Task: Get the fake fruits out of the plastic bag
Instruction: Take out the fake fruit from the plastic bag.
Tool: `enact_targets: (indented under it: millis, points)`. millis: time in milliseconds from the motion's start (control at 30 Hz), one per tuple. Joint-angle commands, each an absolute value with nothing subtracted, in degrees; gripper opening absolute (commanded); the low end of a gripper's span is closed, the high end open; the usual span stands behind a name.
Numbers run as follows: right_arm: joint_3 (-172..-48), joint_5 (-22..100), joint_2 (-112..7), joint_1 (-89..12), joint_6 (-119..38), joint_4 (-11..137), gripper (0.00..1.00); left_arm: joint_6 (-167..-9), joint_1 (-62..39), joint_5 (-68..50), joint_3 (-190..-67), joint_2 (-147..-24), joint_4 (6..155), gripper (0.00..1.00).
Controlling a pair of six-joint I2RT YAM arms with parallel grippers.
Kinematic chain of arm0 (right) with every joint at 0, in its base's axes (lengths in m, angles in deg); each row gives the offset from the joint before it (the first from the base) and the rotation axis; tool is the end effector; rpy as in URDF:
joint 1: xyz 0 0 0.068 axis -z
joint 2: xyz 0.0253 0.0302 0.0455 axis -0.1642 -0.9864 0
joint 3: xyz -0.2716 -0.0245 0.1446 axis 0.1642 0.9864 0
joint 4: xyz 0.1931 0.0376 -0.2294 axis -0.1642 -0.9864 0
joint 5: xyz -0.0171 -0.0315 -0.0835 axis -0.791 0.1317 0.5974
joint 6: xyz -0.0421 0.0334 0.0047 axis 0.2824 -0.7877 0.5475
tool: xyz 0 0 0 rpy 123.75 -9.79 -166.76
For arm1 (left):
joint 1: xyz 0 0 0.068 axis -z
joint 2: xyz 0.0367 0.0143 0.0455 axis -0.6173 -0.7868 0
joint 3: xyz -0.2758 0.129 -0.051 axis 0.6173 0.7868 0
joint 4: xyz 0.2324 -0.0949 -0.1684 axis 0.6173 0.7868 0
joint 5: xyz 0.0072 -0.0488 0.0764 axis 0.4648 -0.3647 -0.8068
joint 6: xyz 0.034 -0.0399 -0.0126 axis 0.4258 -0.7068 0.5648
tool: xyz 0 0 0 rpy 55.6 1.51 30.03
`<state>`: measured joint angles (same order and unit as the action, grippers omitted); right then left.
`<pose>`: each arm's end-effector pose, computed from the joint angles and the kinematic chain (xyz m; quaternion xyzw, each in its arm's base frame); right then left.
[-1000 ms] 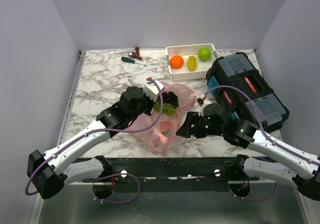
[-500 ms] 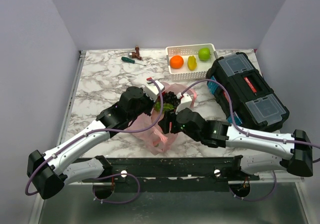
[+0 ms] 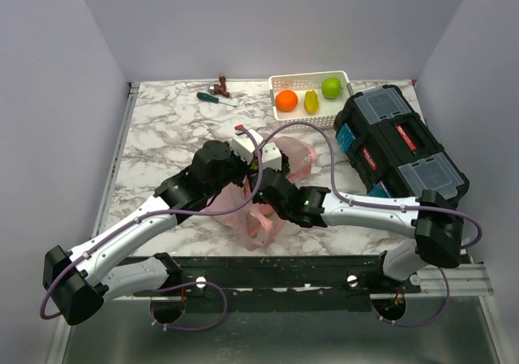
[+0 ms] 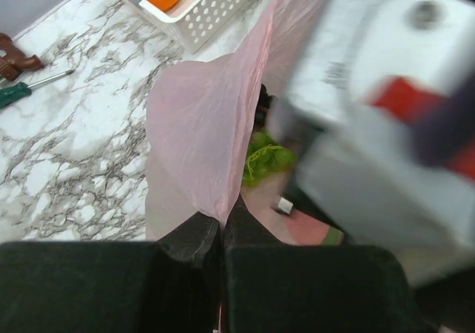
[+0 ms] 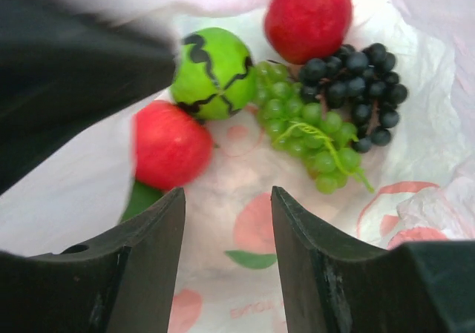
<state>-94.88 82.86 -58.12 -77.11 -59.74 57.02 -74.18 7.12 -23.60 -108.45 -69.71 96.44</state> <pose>0.1617 0.3386 0.2846 -0.1601 0.8333 0.1458 0.5087 0.1893 -0.1851 0.3537 0.3003 0.7693 -0.1638 0.5397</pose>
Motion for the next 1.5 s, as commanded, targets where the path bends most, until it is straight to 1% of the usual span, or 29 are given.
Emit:
enact_targets:
  millis: [0, 533, 700, 767, 933, 1133, 1267, 1300, 1400, 1467]
  points:
    - [-95.2, 87.1, -60.9, -74.2, -56.4, 58.0, 0.52, -73.6, 8.1, -22.5, -109.1, -68.1, 95.6, 0.0]
    - [-92.0, 87.8, -68.0, -69.1, -55.2, 61.0, 0.53, -74.0, 8.1, -21.6, -109.2, -68.3, 95.6, 0.0]
    - [-91.2, 85.2, -69.9, -66.5, -55.3, 63.2, 0.6, -74.1, 8.1, -21.4, -109.3, -68.4, 95.5, 0.0]
    - [-91.5, 84.8, -71.3, -66.4, -54.1, 66.0, 0.65, -74.2, 8.1, -21.2, -109.3, -68.4, 95.4, 0.0]
    - [-94.2, 85.5, -75.9, -65.9, -52.1, 66.3, 0.74, -74.1, 8.1, -21.4, -109.2, -68.6, 95.4, 0.0]
    - [-94.4, 86.3, -79.5, -64.8, -50.1, 68.8, 0.81, -74.1, 8.1, -21.5, -109.3, -68.9, 95.5, 0.0]
    - [-94.6, 85.1, -81.7, -64.0, -49.9, 70.0, 0.8, -74.1, 8.2, -21.3, -109.4, -68.9, 95.5, 0.0]
    - [-94.7, 84.8, -82.3, -64.0, -50.1, 70.2, 0.78, -74.1, 8.2, -21.2, -109.4, -68.9, 95.4, 0.0]
    - [-95.2, 83.8, -83.9, -63.9, -50.1, 70.8, 0.63, -74.1, 8.1, -21.2, -109.4, -68.9, 95.5, 0.0]
    - [-95.6, 83.3, -84.4, -64.0, -50.2, 70.7, 0.56, -74.1, 8.2, -21.2, -109.4, -68.9, 95.5, 0.0]
